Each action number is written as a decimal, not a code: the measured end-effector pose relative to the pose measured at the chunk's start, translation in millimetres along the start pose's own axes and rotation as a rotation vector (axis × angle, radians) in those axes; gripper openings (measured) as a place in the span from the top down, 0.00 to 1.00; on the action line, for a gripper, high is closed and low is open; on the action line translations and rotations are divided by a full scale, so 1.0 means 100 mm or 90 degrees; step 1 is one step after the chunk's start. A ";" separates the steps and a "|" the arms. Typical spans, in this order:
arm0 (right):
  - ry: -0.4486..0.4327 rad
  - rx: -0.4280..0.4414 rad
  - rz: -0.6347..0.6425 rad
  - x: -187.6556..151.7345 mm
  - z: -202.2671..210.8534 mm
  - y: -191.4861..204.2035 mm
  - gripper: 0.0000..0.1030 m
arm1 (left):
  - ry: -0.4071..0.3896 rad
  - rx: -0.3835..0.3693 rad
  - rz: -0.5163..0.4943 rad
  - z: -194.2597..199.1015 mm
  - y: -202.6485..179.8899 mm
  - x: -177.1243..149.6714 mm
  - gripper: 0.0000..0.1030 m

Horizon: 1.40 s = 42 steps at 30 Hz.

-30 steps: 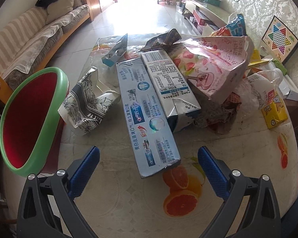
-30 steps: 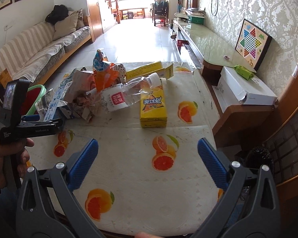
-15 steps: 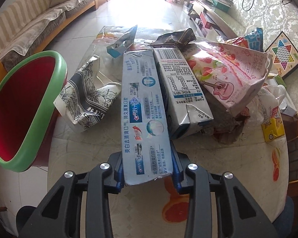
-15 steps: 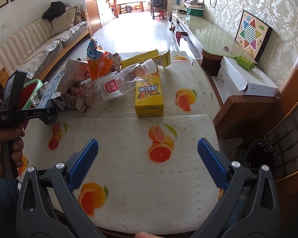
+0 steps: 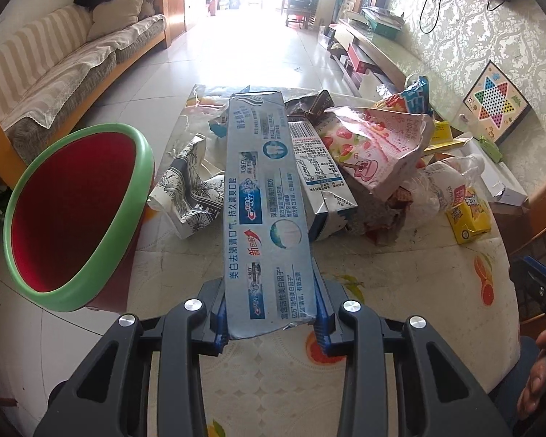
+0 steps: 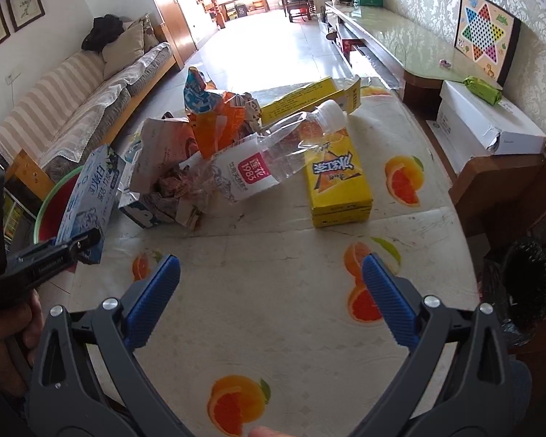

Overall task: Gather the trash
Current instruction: 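Grasp the clear water bottle with the right gripper while the left gripper holds the toothpaste box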

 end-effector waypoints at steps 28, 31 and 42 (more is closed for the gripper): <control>0.065 0.061 -0.397 0.78 -1.19 -0.04 0.29 | -0.082 -0.036 0.003 0.66 0.52 -0.49 0.68; 0.062 0.064 -0.376 0.79 -1.17 0.00 0.36 | -0.093 -0.036 0.003 0.72 0.52 -0.45 0.68; -0.002 0.024 -0.199 0.63 -0.51 0.17 0.39 | -0.100 -0.045 -0.010 0.68 0.38 -0.40 0.68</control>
Point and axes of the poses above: each gripper's, at about its wrist camera, not at the fingertips, and z roughly against the way its jaws point, y to its left, x to its top, the point moved 1 cm from there along -z, roughly the way its jaws point, and after that the axes turned 10 degrees about y, right-handed, at the moved point
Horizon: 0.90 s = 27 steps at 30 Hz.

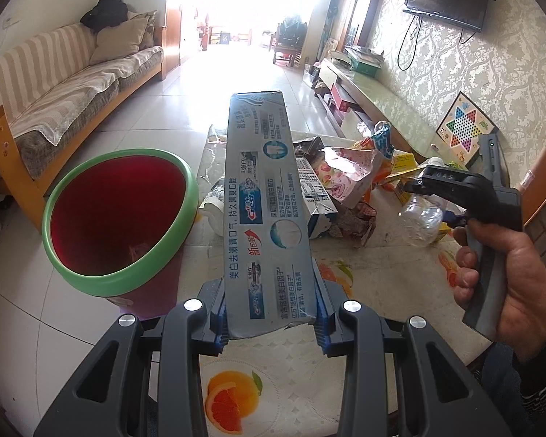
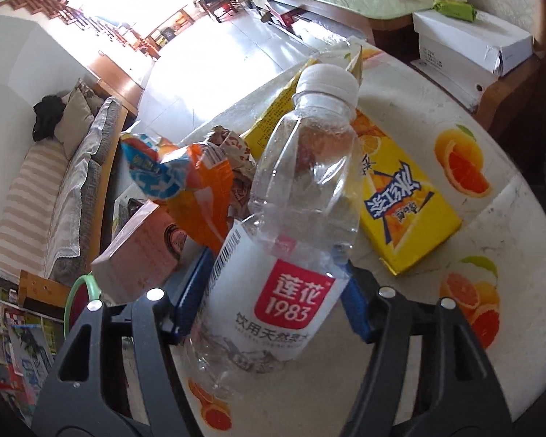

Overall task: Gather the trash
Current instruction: 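Grasp the clear water bottle with the right gripper while the left gripper holds the toothpaste box, then lower the toothpaste box into the red bin and open the left gripper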

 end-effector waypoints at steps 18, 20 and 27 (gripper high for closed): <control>-0.033 -0.032 0.235 -0.49 0.52 0.25 0.57 | -0.015 0.051 0.068 0.05 0.47 0.01 0.68; -0.051 -0.031 0.262 -0.52 0.61 0.38 0.57 | -0.018 0.059 0.085 0.05 0.61 0.05 0.68; -0.082 -0.016 0.362 -0.58 0.75 1.00 0.57 | -0.024 0.106 0.137 0.00 1.17 0.20 0.68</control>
Point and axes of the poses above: each gripper's, at about its wrist camera, not at the fingertips, and z roughly against the way its jaws point, y to its left, x to its top, the point moved 1 cm from there along -z, roughly the way its jaws point, and after that the axes turned 10 degrees about y, right-handed, at the moved point
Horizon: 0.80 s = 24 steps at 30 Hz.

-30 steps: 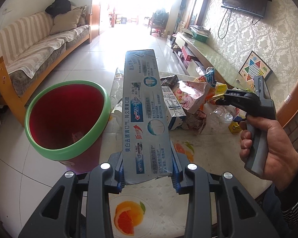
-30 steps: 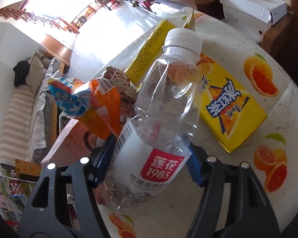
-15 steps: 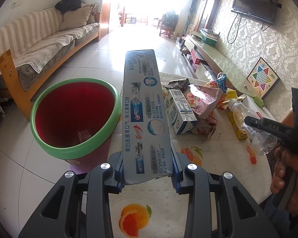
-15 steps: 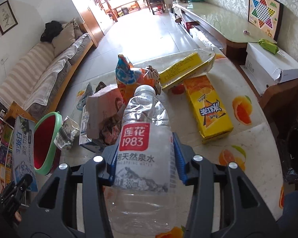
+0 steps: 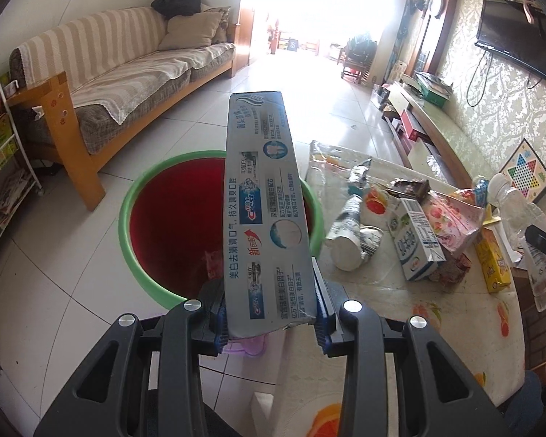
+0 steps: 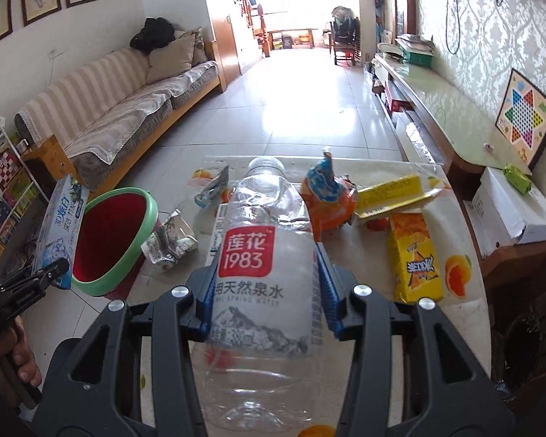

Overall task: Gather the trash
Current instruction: 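Lower the toothpaste box into the red bin and open the left gripper, then lower the water bottle into the red bin and open the right gripper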

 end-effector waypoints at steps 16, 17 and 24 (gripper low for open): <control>0.021 0.075 0.125 0.26 -0.28 1.33 0.57 | 0.066 0.048 0.041 -0.58 0.73 0.29 0.49; 0.022 0.078 0.130 0.27 -0.30 1.39 0.57 | 0.064 0.045 0.043 -0.59 0.75 0.28 0.49; 0.024 0.097 0.171 0.40 -0.45 1.79 0.57 | 0.046 0.037 0.059 -0.46 0.86 0.19 0.36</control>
Point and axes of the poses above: each gripper's, at about its wrist camera, not at the fingertips, and z roughly against the way its jaws point, y to its left, x to its top, the point moved 1 cm from there along -z, roughly the way its jaws point, and after that the axes turned 10 degrees about y, right-handed, at the moved point
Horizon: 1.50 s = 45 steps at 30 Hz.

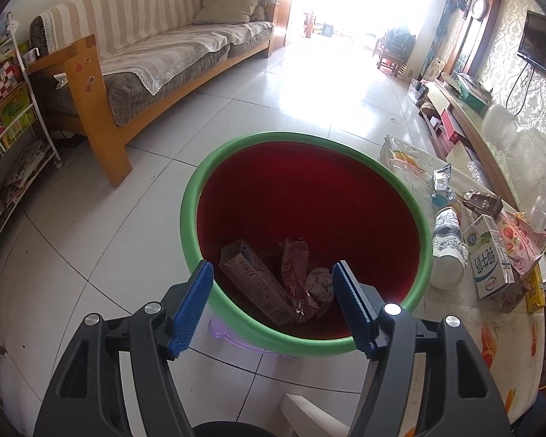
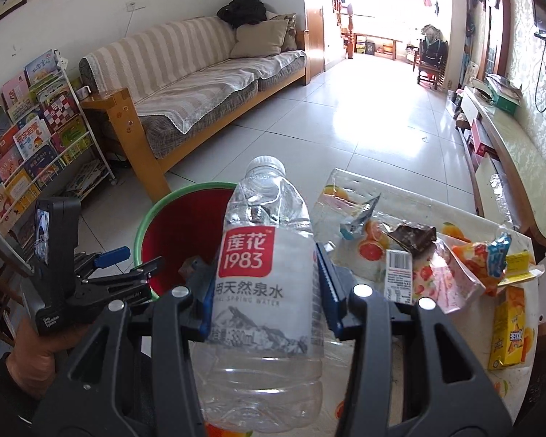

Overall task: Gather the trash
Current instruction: 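Lower the water bottle into the red bin and open the right gripper, then grasp the white paper cup with the left gripper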

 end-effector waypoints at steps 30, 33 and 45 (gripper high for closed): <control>0.090 0.021 0.082 0.39 -1.03 0.84 0.07 | -0.033 0.006 0.049 0.44 0.54 -0.36 0.21; 0.075 0.011 0.079 0.38 -0.88 0.78 0.05 | -0.035 0.004 0.042 0.45 0.46 -0.34 0.17; 0.057 -0.033 0.036 0.02 -0.33 0.13 0.05 | -0.032 -0.011 -0.024 0.47 -0.23 -0.30 0.08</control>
Point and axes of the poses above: each gripper's, at about its wrist camera, not at the fingertips, and z roughly against the way its jaws point, y to its left, x to its top, the point moved 1 cm from there along -z, roughly the way its jaws point, and after that the axes turned 10 degrees about y, right-handed, at the moved point
